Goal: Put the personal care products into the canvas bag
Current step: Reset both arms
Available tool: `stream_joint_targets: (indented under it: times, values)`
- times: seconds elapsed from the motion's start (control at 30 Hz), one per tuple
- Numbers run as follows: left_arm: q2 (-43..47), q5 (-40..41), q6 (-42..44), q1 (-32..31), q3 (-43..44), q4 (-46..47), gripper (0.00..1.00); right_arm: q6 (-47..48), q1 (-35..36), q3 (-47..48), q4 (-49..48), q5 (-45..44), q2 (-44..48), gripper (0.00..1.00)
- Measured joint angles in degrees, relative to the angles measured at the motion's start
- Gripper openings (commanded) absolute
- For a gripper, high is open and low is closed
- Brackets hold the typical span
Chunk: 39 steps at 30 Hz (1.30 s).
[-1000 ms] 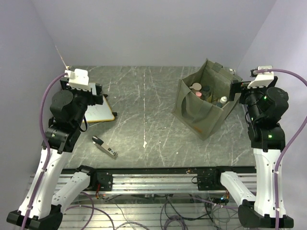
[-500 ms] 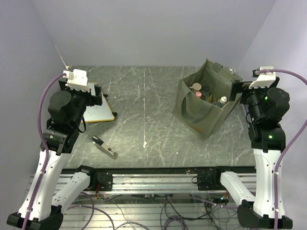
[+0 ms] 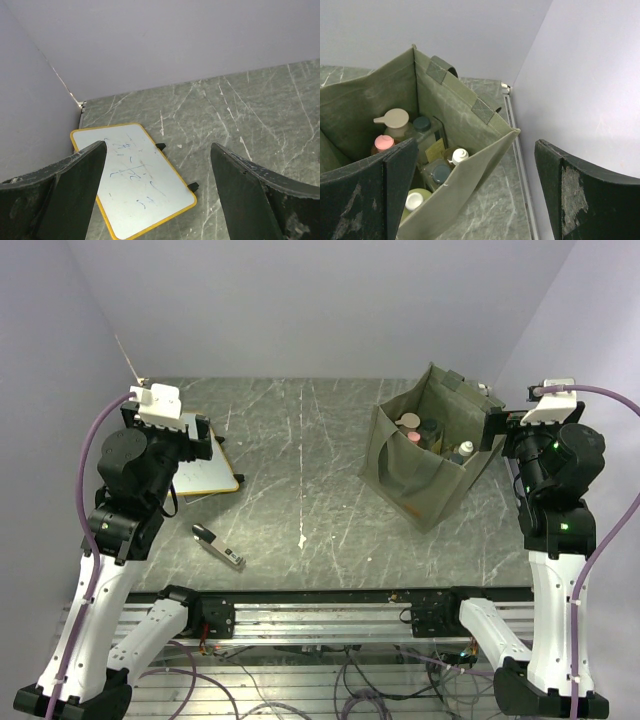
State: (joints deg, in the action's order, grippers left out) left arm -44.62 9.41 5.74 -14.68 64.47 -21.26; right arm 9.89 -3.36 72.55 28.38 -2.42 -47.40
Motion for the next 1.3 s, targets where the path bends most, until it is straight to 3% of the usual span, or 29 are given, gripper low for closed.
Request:
stream_joint_targets:
  times: [0.77,1.3]
  values:
    - [-0.7,-0.9,-0.2,0.3,0.5,-1.3,0.96,0.2,-0.2,-0.5,0.0,-0.6,3.3,1.00]
    - [-0.8,-0.9,-0.7,1.0,0.5,-1.2,0.96,-0.9,-1.1,-2.6,-0.3,-0.3,0.4,1.00]
